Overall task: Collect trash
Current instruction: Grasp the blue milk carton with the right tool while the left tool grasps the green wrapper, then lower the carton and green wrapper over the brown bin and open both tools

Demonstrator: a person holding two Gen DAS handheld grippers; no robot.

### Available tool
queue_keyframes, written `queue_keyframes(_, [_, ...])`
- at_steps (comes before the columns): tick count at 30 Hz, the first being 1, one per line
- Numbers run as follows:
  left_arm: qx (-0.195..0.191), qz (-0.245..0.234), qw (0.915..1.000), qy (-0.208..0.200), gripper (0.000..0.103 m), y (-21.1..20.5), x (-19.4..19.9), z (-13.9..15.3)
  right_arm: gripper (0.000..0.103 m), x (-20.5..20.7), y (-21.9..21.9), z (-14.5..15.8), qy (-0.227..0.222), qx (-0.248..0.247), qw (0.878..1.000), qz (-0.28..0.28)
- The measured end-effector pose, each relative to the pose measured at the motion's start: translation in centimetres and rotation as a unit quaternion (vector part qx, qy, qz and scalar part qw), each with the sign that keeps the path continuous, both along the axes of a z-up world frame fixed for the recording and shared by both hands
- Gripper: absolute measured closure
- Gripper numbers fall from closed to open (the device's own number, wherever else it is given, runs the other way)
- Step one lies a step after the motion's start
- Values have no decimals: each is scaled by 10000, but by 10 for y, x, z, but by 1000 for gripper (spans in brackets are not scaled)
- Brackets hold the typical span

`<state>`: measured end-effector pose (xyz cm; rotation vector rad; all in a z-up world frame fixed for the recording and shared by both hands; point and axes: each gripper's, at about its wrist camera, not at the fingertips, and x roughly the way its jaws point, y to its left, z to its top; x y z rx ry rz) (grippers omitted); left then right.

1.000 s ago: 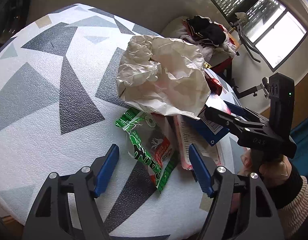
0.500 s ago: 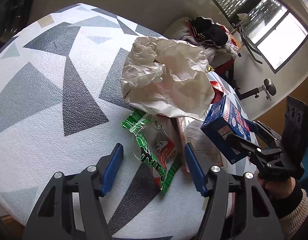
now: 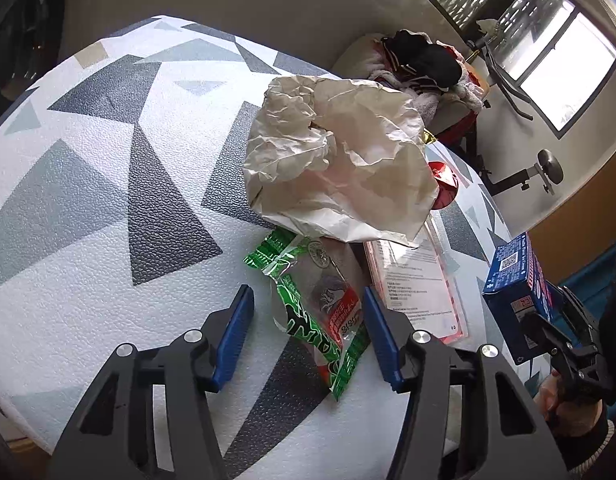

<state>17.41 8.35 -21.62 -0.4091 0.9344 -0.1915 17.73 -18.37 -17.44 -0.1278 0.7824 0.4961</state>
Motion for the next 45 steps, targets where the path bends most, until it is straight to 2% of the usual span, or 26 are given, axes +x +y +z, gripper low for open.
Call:
queue_keyframes(4, [107,24,9999,12,52,-2,0,1,16,-7,-11,8,-138,60,9996,-240])
queue_keyframes(6, [153,47,9999,52,64,-1,0,0,16,-9,-15,10,-148,65,9993,-338])
queue_keyframes(8, [165,73,9998,109,72,0,0,0,16,-10,-18,11,-141,15,9989,-438])
queue_keyframes(10, [128,88,9998,143,75,3,-1,-1,16,-12,-23,12,-131,49,9987,-498])
queue_keyframes(12, [117,40,9998,145,84,4,-3,0,16,-14,-26,13,-128,83,9984,-542])
queue_keyframes(19, [277,-139,9995,-102,89,3,-15,15,16,-24,-30,16,-127,113,9981,-595])
queue_keyframes(26, [729,-503,9951,-440,91,-3,-35,41,16,-36,-34,21,-162,195,9979,-588])
queue_keyframes(36, [1501,-1246,9774,-810,91,-28,-79,60,16,-56,-37,28,-215,290,9977,-574])
queue_keyframes(45, [1904,-2035,9531,-1179,91,-66,-139,58,16,-79,-43,30,-254,370,9975,-551])
